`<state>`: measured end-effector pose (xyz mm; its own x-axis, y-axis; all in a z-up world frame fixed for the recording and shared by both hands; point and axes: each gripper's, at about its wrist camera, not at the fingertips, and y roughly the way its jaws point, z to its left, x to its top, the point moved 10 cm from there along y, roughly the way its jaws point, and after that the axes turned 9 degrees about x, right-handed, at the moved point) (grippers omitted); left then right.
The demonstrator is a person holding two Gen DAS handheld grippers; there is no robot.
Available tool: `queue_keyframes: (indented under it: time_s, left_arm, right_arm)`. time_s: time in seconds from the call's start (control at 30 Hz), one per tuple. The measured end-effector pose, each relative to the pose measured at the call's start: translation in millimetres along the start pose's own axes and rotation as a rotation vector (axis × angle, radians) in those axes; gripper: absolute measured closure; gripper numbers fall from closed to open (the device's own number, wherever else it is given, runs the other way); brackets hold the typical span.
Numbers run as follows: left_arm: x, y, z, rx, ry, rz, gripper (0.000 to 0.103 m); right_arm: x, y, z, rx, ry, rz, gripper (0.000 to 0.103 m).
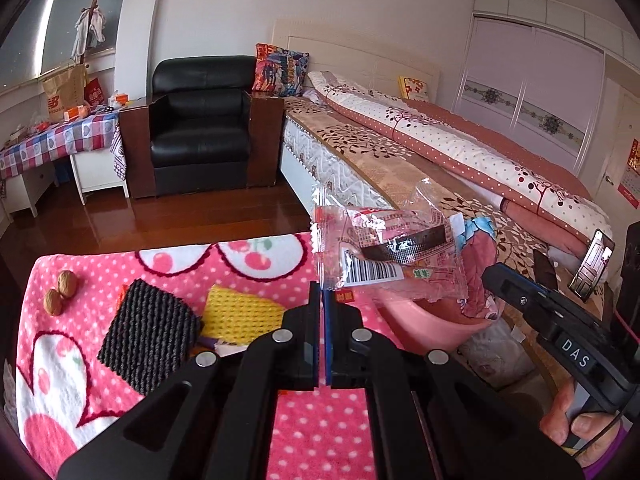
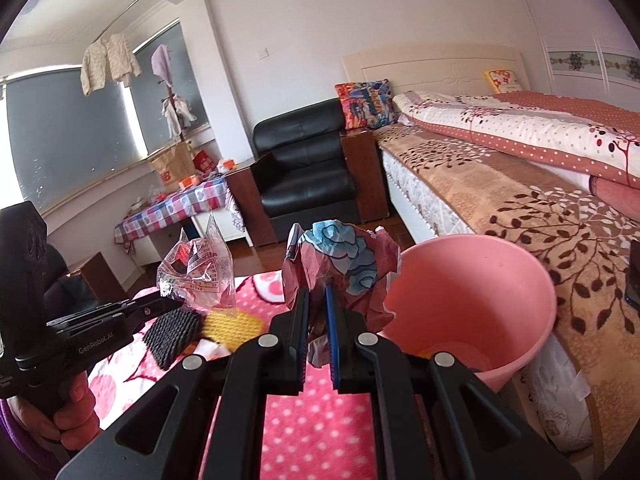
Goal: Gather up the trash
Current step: 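Carry the clear bag and brown wrapper with both tools over the bucket, then open both tools to drop the bag and wrapper into the bucket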
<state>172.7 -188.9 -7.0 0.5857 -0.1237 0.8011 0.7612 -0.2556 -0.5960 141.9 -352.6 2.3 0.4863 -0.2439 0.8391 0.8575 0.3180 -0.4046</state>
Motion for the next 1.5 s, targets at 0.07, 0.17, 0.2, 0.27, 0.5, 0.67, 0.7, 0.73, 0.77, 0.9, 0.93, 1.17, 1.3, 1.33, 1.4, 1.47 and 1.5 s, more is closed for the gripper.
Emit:
queue_keyframes:
  time_s: [0.07, 0.17, 0.2, 0.27, 0.5, 0.67, 0.7, 0.73, 0.77, 0.9, 0.93, 1.17, 1.3, 1.33, 1.4, 1.47, 1.5]
  left_arm:
    - [3, 9, -13, -0.007, 0.015, 0.006, 0.102]
    - [4, 22, -29, -0.017, 0.036, 0.016, 0.102]
    - [4, 27, -35, -0.017, 0.046, 0.019, 0.102]
    - [4, 37, -46, -0.017, 0.06, 0.03, 0.102]
    - [-7, 70, -80, -0.008, 0.12, 0.071, 0.102]
    - [-16, 92, -95, -0.008, 0.148, 0.113, 0.102]
    - [-17, 97, -98, -0.011, 0.153, 0.121, 0.102]
    - [-19, 100, -101, -0.014, 0.157, 0.127, 0.102]
    - [-21, 103, -104, -0.017, 0.163, 0.133, 0.102]
    - [-26, 111, -114, -0.032, 0.18, 0.145, 0.102]
    - [-27, 112, -116, -0.035, 0.181, 0.146, 0.102]
    - [-31, 121, -121, -0.06, 0.167, 0.167, 0.095]
    - [-31, 122, -121, -0.081, 0.148, 0.174, 0.075]
    - [-30, 122, -122, -0.088, 0.145, 0.174, 0.075]
    - [-30, 119, -121, -0.092, 0.145, 0.169, 0.075]
    - [-28, 116, -121, -0.096, 0.145, 0.164, 0.075]
    - [-27, 114, -120, -0.096, 0.143, 0.157, 0.075]
  right_arm:
    - [2, -1, -15, -0.017, 0.015, -0.005, 0.095]
    - [3, -1, -36, -0.04, 0.037, -0.01, 0.095]
    - [3, 0, -44, -0.047, 0.046, -0.011, 0.095]
    - [2, 0, -59, -0.063, 0.06, -0.014, 0.095]
    - [-6, 10, -100, -0.104, 0.097, 0.004, 0.095]
    - [-14, 17, -125, -0.132, 0.106, 0.017, 0.095]
    - [-16, 18, -129, -0.135, 0.11, 0.022, 0.095]
    - [-17, 19, -132, -0.138, 0.114, 0.024, 0.095]
    - [-19, 21, -137, -0.141, 0.118, 0.029, 0.095]
    - [-23, 27, -147, -0.15, 0.125, 0.04, 0.094]
    - [-24, 28, -150, -0.153, 0.125, 0.043, 0.094]
    - [-28, 31, -157, -0.178, 0.131, 0.049, 0.093]
    - [-28, 32, -160, -0.19, 0.131, 0.049, 0.079]
    - [-28, 31, -160, -0.194, 0.13, 0.048, 0.077]
    - [-27, 30, -160, -0.196, 0.132, 0.044, 0.072]
    - [-25, 28, -158, -0.196, 0.131, 0.039, 0.068]
    - [-24, 26, -156, -0.196, 0.128, 0.035, 0.066]
